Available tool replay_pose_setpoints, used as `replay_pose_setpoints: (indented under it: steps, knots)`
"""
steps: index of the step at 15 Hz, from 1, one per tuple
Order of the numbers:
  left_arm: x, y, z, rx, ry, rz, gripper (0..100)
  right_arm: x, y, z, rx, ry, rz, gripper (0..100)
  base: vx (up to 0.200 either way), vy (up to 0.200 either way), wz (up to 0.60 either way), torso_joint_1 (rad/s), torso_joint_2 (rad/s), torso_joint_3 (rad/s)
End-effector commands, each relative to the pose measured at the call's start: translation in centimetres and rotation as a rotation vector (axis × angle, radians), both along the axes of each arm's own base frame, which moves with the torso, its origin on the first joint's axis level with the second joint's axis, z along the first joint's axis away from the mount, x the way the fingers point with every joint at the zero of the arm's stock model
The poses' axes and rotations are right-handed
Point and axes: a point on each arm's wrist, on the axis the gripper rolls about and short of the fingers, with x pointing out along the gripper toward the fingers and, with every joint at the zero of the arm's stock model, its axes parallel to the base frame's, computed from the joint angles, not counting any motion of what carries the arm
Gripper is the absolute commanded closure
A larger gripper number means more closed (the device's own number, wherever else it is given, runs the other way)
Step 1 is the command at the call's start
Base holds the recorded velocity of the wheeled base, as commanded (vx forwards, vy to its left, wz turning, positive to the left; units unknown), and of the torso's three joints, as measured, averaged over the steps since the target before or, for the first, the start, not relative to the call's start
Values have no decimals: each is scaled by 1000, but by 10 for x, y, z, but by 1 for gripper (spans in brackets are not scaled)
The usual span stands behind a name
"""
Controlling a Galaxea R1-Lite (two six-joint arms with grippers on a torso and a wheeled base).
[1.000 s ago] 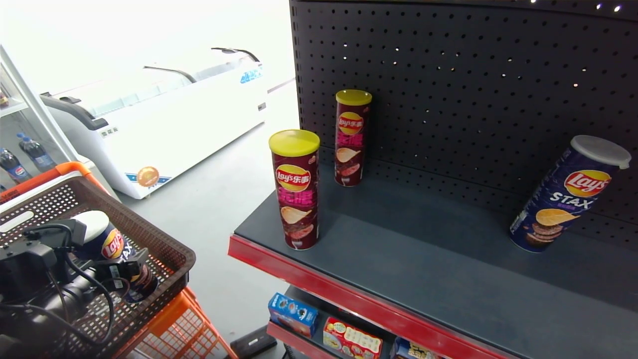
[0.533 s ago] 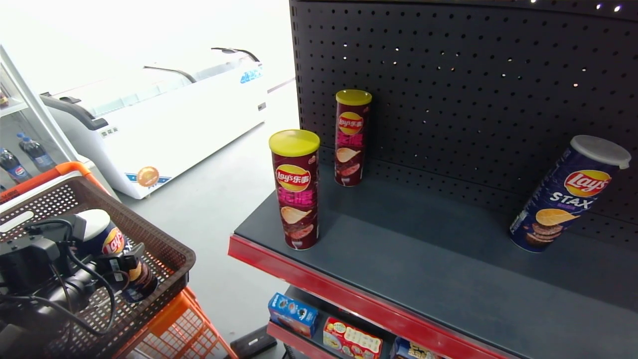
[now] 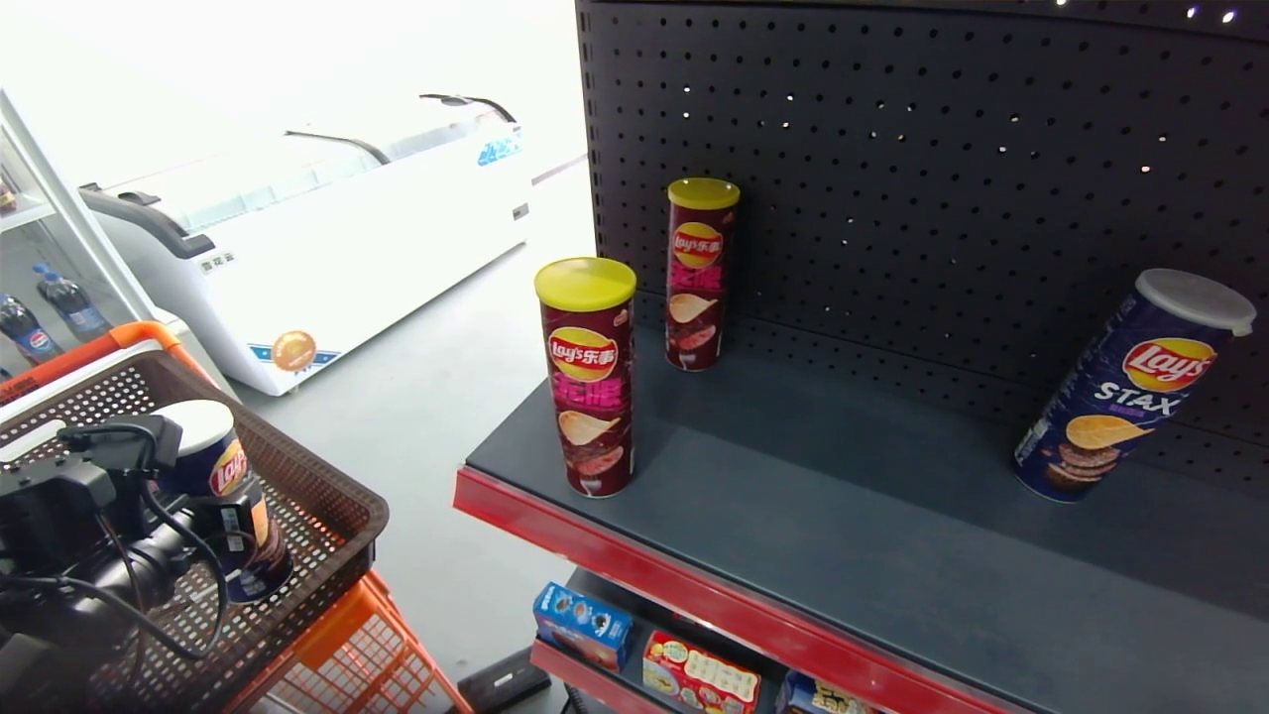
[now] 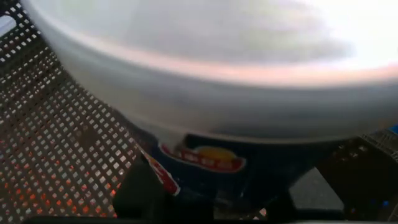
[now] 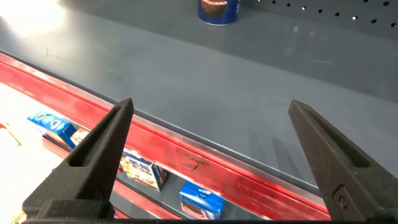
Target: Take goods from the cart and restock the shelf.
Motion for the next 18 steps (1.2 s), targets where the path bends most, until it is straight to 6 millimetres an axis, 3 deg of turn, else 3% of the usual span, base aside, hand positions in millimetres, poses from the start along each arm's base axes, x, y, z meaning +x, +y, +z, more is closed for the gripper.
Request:
replay_pose_setpoints:
  steps: [1,2,4,18]
  knots:
    - [-9,-5,27,38,-93,-34,100,0,0,0,0,-1,1,0,0,0,0,0,0,0]
    - [-13,-6,40,53,-139,-52,100,0,0,0,0,-1,1,0,0,0,0,0,0,0]
    - [-20,-8,45,55,-160,-79,100,0,0,0,0,-1,1,0,0,0,0,0,0,0]
    - [-48,-26,67,78,-245,-146,100,0,0,0,0,-1,1,0,0,0,0,0,0,0]
